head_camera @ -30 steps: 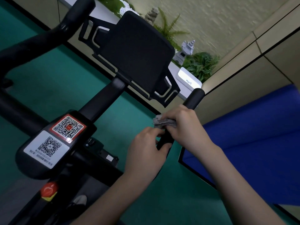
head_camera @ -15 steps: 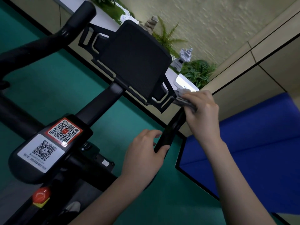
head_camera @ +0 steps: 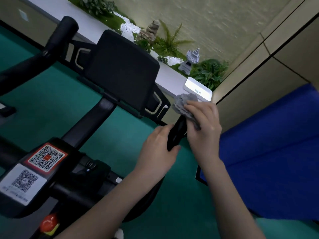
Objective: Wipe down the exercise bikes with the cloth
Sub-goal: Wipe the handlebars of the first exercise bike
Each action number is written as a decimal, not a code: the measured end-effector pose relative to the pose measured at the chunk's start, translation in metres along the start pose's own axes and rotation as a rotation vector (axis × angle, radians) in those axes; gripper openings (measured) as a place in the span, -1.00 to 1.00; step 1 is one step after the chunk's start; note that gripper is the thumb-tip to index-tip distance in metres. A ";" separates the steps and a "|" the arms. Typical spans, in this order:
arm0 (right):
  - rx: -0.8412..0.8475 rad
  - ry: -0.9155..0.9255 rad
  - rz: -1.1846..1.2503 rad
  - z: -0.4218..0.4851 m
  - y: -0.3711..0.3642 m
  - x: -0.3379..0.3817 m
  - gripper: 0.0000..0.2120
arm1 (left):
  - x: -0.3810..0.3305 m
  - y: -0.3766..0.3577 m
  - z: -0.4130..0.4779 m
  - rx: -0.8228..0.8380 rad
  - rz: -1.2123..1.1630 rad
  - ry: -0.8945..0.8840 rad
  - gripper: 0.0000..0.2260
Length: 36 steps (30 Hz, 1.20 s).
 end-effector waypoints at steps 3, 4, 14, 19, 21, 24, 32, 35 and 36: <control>-0.087 -0.048 0.058 -0.030 0.001 0.010 -0.73 | -0.003 -0.001 0.004 -0.005 0.005 -0.007 -0.55; -0.108 -0.069 0.071 -0.040 -0.001 0.014 -0.72 | -0.002 -0.001 0.005 -0.005 0.007 -0.007 -0.57; -0.423 -0.287 0.175 -0.021 -0.012 -0.005 -0.74 | -0.003 -0.005 0.006 -0.066 -0.022 0.019 -0.61; -0.138 -0.469 0.471 0.022 0.000 -0.045 -0.80 | -0.004 -0.004 0.006 -0.069 -0.013 0.026 -0.62; 0.100 -0.565 0.617 0.036 0.005 -0.058 -0.83 | -0.005 -0.004 0.006 -0.067 -0.018 0.027 -0.62; 0.350 -0.632 0.754 0.052 0.008 -0.076 -0.86 | -0.004 -0.004 0.007 -0.064 -0.022 0.030 -0.62; 0.104 -0.899 1.038 0.008 -0.005 -0.079 -0.89 | 0.000 -0.006 0.008 -0.081 -0.037 0.017 -0.61; -0.122 -0.941 0.946 -0.021 -0.007 -0.058 -0.79 | -0.001 -0.008 0.007 -0.102 -0.029 0.004 -0.60; -0.182 -0.951 0.897 -0.028 -0.007 -0.049 -0.79 | -0.001 -0.008 0.007 -0.105 -0.027 0.001 -0.60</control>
Point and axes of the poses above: each hand's wrist, its own z-axis towards the middle knuckle, its own y-axis out of the back of the hand, x = y × z, the point moved 2 cm from there along z, towards the middle knuckle, and after that the axes turned 11 degrees about y, right-handed, at the moved point
